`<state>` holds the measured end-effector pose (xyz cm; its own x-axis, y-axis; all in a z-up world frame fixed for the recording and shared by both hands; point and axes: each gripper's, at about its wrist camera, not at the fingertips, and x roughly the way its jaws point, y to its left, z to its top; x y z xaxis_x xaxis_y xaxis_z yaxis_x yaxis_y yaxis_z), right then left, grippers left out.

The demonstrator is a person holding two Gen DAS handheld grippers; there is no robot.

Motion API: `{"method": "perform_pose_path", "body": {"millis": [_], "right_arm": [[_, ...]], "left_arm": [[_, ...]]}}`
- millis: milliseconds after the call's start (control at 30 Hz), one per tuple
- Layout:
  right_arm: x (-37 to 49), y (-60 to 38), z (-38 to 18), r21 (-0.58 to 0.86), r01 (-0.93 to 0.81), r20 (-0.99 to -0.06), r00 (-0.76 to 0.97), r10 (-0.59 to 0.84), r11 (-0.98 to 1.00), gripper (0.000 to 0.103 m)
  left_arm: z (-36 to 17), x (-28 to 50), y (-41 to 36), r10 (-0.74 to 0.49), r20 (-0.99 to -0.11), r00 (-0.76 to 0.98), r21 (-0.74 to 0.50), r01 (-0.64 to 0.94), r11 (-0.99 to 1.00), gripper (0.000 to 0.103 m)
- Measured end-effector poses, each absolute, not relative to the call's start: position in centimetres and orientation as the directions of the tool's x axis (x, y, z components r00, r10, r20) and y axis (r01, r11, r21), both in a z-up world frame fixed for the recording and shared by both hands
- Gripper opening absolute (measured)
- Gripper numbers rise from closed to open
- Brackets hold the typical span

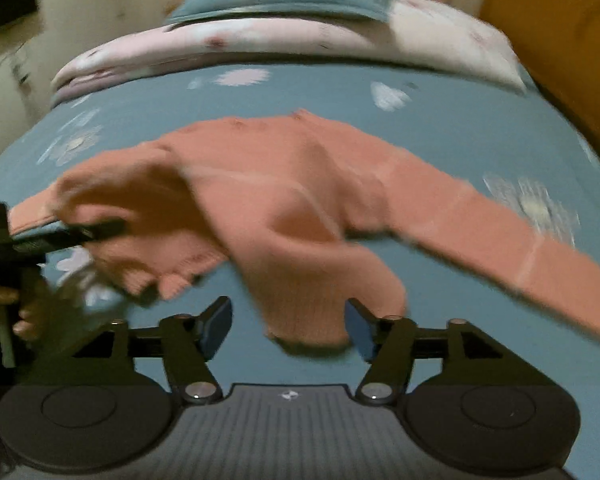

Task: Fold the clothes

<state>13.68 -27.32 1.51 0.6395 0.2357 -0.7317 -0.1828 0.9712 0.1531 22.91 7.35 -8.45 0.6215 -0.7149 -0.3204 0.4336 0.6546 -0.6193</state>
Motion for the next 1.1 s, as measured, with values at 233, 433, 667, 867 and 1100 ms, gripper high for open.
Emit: {"method": "perform_pose_path", "body": {"millis": [233,433,667,867,1100], "right_arm": [[16.2,-30.2,-1.9,0.252,-0.106,-0.716,0.648,0.259,0.962,0.074],[16.5,-29.5,-2.7,0.236,-0.123,-0.713,0.652,0.258,0.964,0.074],[14.0,-29.9,-0.7,0.234,-0.148,-0.679,0.683,0.271,0.961,0.074],[11.5,-30.0,2.0,0.212,-0.182,-0.635,0.721,0.277,0.960,0.077],[9.0,-28.8,4.3,0.152,-0.251,-0.614,0.734,0.290,0.956,0.077]], "left_arm": [[-10.4,24.3,5.5,-0.698,-0.401,0.594,-0.642,0.361,0.676,0.039],[-8.3,23.8,4.0,-0.649,-0.451,0.612,-0.582,0.350,0.734,0.007],[-2.2,20.8,4.2,-0.635,-0.413,0.653,-0.520,0.404,0.753,0.004],[2.2,16.9,5.8,-0.606,-0.411,0.681,-0.508,0.381,0.773,0.004],[3.9,12.4,9.7,-0.555,-0.435,0.709,-0.550,0.278,0.787,0.003]]}}
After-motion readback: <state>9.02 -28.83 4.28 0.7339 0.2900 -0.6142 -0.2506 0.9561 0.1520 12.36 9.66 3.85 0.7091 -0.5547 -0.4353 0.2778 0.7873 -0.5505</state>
